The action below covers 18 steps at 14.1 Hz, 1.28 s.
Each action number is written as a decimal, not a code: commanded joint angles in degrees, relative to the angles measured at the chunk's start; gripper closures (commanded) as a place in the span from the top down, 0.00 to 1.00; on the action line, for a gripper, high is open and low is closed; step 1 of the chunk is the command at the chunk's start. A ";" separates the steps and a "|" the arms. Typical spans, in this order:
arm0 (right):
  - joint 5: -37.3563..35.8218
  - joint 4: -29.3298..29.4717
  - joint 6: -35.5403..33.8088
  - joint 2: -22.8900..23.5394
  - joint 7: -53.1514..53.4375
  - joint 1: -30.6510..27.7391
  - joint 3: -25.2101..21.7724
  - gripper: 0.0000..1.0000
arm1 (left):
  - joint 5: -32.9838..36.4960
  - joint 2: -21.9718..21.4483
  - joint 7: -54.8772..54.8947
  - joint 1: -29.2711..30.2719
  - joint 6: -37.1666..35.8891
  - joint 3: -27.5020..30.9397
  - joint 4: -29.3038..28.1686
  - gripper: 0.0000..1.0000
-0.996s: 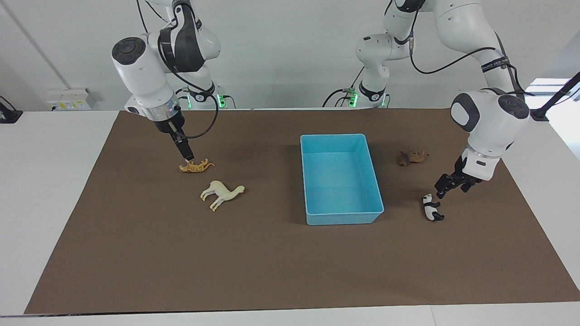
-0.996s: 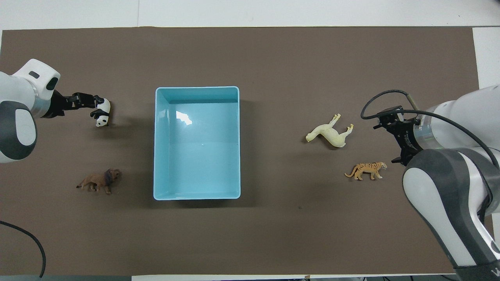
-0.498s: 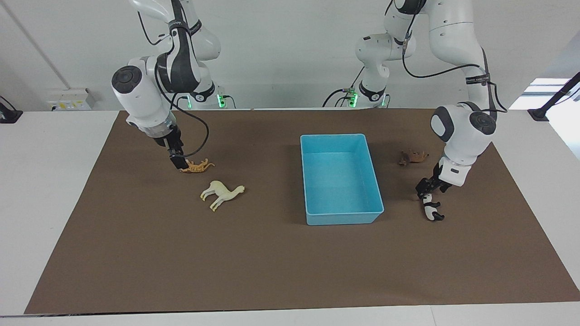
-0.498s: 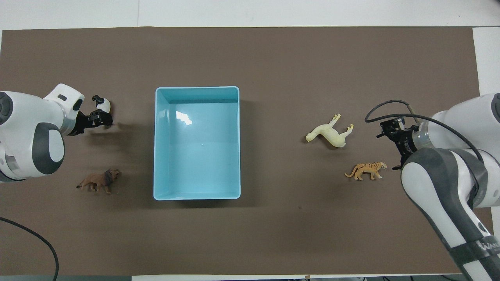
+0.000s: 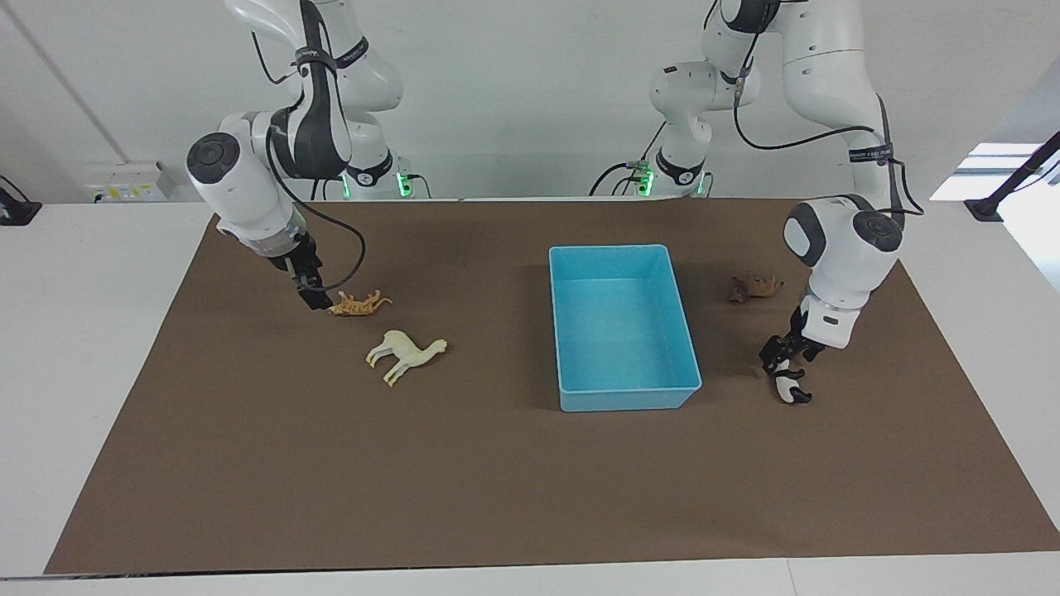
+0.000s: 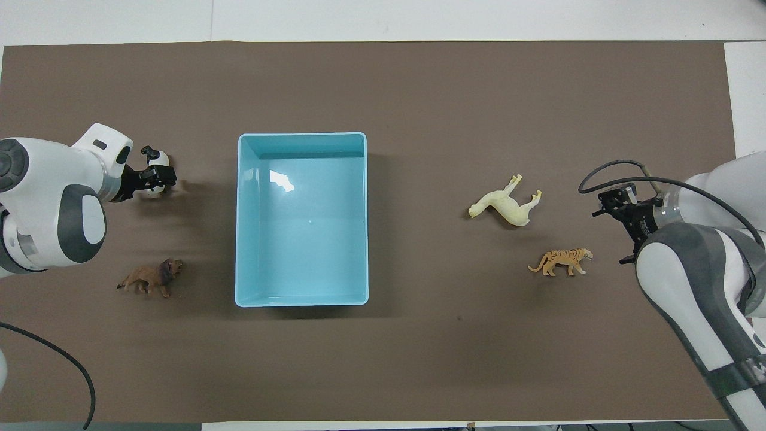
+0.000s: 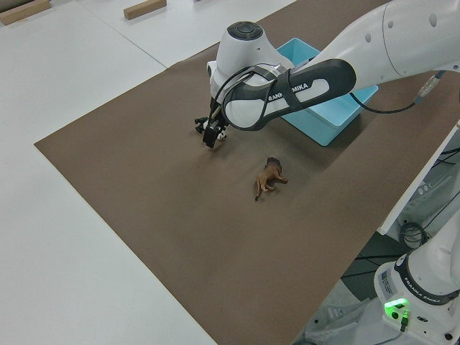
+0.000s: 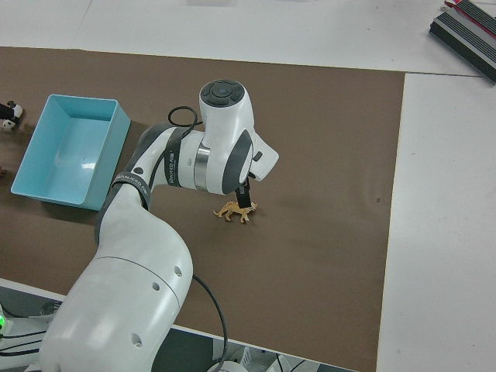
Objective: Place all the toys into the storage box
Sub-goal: 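Grasp the panda with the left gripper while the right gripper reaches the tiger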
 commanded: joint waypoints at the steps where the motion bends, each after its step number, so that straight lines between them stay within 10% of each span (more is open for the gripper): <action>1: 0.78 -1.88 2.16 -0.11 7.89 2.00 0.37 1.00 | -0.03 0.79 -1.35 -0.74 0.30 0.50 0.46 0.70; 3: 0.78 -1.97 2.16 -0.02 8.70 2.70 0.28 1.00 | -0.03 0.71 -1.44 -1.35 0.21 0.50 0.28 0.53; 5: 0.95 -2.32 3.82 -0.02 9.32 2.71 0.28 1.00 | -0.03 0.71 -3.44 -1.88 -0.75 0.41 0.80 0.06; 6: 0.96 -3.02 4.79 -0.02 9.93 2.71 0.28 1.00 | -0.03 0.79 -5.20 -2.32 -1.45 0.32 1.42 0.00; 13: 0.96 -7.67 8.04 1.57 10.29 2.71 0.28 1.00 | -4.07 -1.12 -13.43 -5.38 -28.94 -0.11 20.40 0.00; 18: 0.96 -12.42 15.42 1.74 9.67 2.36 0.28 1.00 | -4.07 -2.80 -37.97 -20.84 -26.60 -0.12 17.96 0.00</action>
